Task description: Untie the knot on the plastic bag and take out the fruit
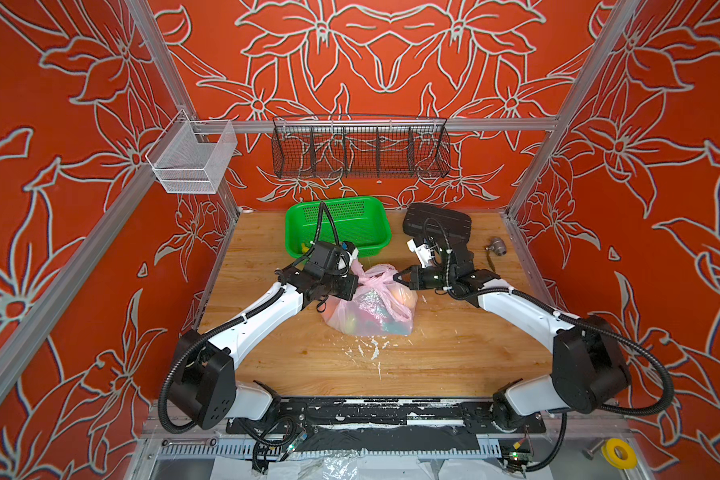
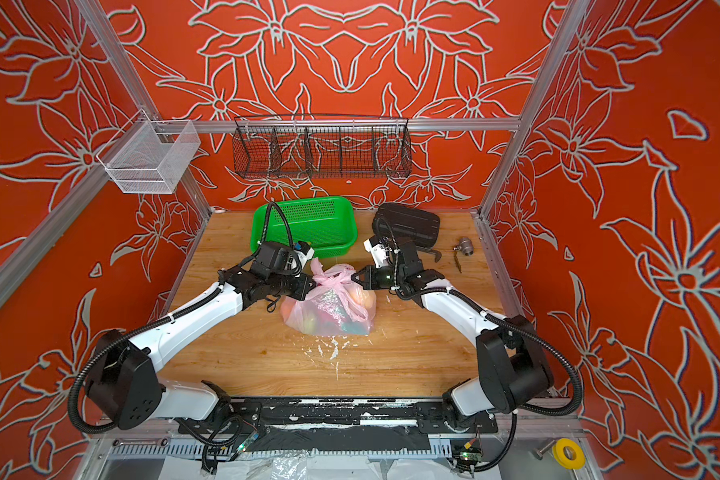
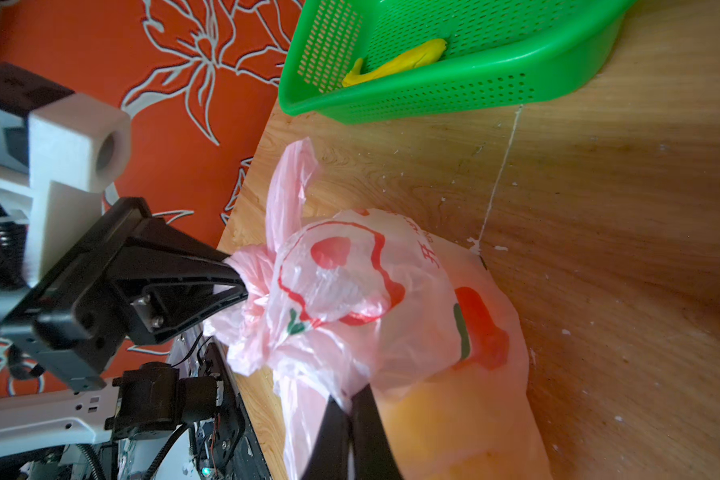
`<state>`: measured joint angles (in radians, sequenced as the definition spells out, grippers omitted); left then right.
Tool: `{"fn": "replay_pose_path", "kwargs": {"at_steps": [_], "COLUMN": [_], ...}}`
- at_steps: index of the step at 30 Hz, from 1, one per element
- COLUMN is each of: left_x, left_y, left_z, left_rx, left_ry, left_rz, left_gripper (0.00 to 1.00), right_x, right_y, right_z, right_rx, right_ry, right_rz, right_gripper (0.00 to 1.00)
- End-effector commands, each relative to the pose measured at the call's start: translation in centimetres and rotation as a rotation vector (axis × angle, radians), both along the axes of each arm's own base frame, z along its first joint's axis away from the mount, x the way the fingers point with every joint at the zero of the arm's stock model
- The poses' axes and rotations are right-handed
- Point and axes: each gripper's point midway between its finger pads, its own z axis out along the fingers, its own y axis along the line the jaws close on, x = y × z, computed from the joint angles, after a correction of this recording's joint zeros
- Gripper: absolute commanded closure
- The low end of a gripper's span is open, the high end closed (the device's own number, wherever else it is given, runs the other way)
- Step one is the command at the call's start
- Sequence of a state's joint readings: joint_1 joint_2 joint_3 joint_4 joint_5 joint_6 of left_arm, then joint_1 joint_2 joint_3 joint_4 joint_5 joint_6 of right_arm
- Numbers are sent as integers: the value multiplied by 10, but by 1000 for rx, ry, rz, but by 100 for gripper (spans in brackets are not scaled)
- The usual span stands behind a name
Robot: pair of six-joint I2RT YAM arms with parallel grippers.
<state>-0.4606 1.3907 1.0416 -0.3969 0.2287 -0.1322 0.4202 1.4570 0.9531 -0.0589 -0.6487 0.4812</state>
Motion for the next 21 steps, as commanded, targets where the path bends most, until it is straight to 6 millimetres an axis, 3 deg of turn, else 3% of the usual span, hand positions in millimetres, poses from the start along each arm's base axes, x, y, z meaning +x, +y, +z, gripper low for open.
{"fn": "replay_pose_path", "kwargs": {"at_steps": [1, 10, 13, 16, 21], "left_x": [0, 0, -2, -4, -6], "left_y": [12, 34, 32, 28, 18], "left_z": [13, 33, 35, 38, 46], "left_rx": [17, 21, -1, -26, -73], "left_ry": [-57, -94, -90, -82, -80], "left_rz": [55, 152, 150, 136, 100], "left_gripper": [100, 100, 100, 100, 100], "right_x": [13, 0, -7, -15, -41], "right_y": [-23, -74, -83, -83, -69], "right_z": [-2, -21, -25, -5, 58], "right_rx": [-73, -152, -160, -134, -161], "right_ry": [-16, -64, -89, -202, -635], "right_rz": [-134, -351, -378, -341, -150], "right_gripper": [99, 93, 84, 59, 46]}}
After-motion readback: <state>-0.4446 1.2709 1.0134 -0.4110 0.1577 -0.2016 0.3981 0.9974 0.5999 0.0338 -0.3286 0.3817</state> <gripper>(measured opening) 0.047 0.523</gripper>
